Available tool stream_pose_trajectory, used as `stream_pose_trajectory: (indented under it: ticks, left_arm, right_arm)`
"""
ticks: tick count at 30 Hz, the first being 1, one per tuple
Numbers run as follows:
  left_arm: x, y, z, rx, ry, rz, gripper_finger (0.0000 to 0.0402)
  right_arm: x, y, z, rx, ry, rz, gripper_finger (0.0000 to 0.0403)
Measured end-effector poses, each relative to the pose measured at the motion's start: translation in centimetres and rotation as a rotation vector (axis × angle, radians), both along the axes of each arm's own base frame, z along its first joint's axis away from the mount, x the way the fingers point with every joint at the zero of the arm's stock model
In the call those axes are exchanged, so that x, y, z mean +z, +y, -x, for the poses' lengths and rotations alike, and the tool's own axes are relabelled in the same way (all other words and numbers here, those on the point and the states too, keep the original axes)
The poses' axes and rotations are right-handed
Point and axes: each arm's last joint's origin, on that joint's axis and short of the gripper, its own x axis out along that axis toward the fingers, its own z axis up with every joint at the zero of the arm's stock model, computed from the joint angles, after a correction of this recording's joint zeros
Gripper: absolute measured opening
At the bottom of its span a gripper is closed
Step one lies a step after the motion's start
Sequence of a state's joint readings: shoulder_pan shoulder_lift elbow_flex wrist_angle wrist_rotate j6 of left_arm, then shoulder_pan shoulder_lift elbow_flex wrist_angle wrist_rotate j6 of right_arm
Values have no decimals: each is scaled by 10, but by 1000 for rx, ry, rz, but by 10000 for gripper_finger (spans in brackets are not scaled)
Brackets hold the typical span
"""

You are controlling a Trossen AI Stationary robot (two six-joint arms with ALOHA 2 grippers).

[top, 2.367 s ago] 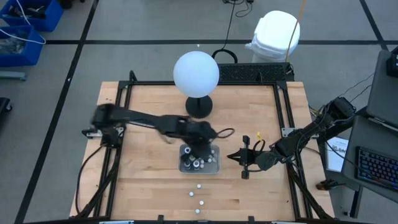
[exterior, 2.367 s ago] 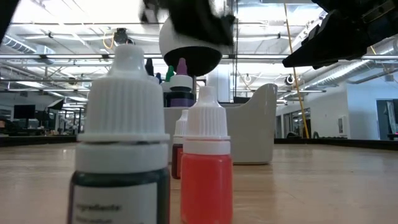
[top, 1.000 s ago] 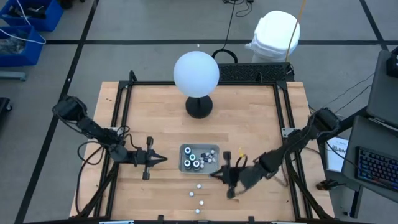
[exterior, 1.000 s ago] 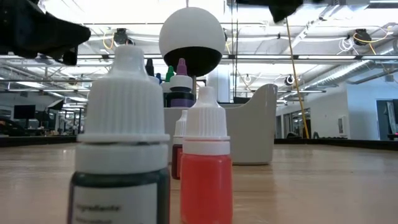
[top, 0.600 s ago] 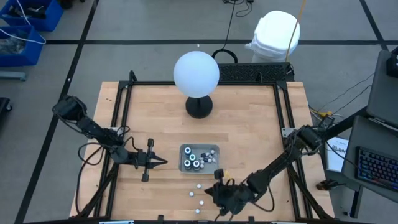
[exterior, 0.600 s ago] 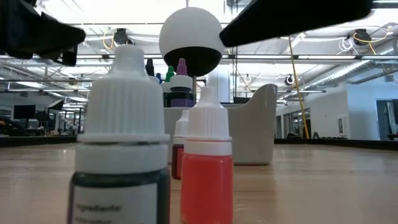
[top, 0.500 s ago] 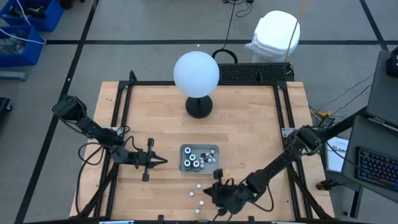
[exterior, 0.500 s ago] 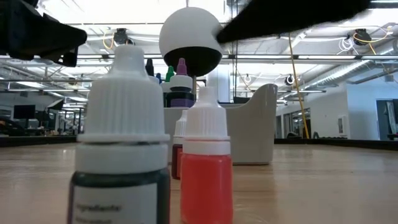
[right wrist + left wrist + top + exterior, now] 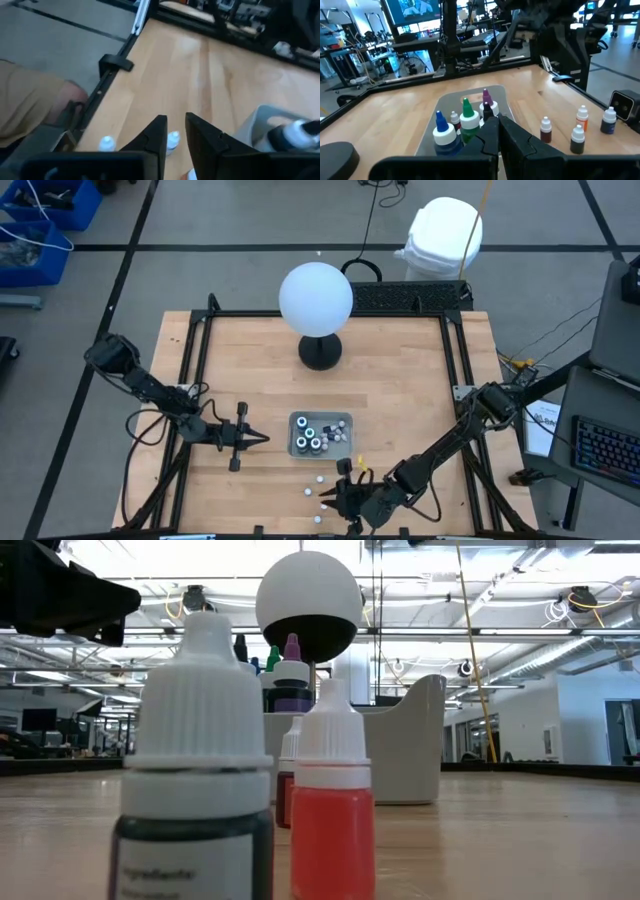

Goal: Pick & Place food coloring
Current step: Put the small orange food coloring bottle into the gray bin

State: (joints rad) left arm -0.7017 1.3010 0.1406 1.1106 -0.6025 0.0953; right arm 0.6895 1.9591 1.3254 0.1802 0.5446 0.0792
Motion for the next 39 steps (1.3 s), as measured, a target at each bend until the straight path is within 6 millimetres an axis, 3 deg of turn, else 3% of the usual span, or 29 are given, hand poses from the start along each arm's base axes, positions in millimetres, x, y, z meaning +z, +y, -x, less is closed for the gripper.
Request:
stream_pose_trajectory:
  ticks: [2,7,16,21,25,35,39]
  left_arm:
    - [0,0,0,0,2,11,19]
    - [0,0,0,0,6,26,19]
    - [-1,0,0,-2,15,12,19]
    - [-2,0,0,-2,19,8,19]
    - [-2,0,0,-1,22,6,19]
    - [-4,0,0,-1,38,-4,19]
    - [-4,0,0,-1,38,-4,19]
  right_arm:
    - [1,-2,-1,9,-5,26,70]
    - [-20,-5,-4,91,72,57,93]
    - [-21,-21,-17,48,69,47,129]
    - [-39,-22,-25,64,70,79,147]
    - [-50,-24,-29,84,79,114,151]
    - [-52,-28,-30,86,96,144,147]
    - [-56,-33,-28,12,136,190,148]
